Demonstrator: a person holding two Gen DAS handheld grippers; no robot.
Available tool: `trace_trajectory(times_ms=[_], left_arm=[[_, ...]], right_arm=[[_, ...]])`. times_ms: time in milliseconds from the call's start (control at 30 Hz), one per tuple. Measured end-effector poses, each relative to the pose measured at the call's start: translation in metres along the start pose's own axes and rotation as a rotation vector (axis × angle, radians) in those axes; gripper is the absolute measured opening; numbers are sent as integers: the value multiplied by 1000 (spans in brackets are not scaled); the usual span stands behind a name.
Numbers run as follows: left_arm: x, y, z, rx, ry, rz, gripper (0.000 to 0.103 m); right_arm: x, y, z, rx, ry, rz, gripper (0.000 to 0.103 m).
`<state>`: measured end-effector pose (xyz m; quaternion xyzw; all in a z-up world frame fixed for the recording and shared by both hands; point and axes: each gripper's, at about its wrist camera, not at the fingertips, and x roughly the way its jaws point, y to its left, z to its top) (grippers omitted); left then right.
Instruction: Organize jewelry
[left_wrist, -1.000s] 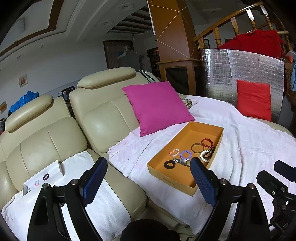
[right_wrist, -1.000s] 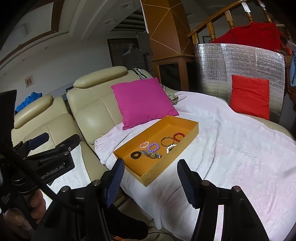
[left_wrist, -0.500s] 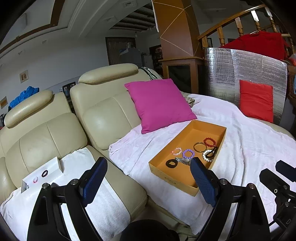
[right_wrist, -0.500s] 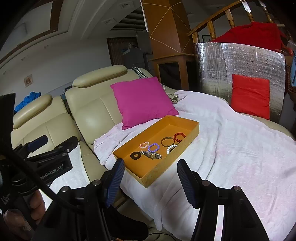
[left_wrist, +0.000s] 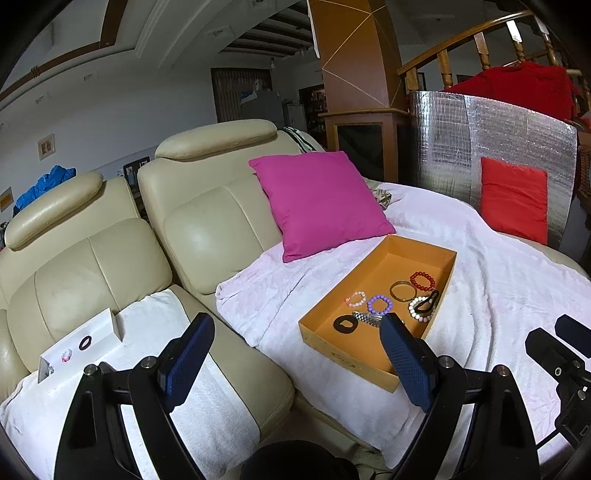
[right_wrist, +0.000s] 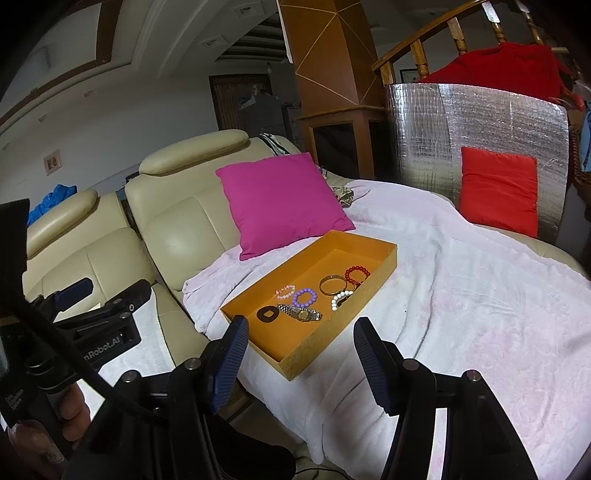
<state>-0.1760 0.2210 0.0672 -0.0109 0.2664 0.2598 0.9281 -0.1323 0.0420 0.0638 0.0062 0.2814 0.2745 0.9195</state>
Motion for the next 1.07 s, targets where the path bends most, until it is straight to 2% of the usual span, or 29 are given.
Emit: trace_trajectory(times_ms=[400,800,967,1033,1067], left_arm=[[24,6,1,-6,19,-15,91],[50,17,5,-24,41,10,91],[54,5,6,-5,3,21,91],[55,-13,9,22,6,-17,91],[55,-27,10,40,11,-61,91]], right_arm=[[22,3,3,-3,15,-32,63],[54,10,11,-8,40,-31,63],[64,0,13,16,53,-19,63],[62,-16,13,43,38,-41,63],[60,-26,13,56,34,-47,63]])
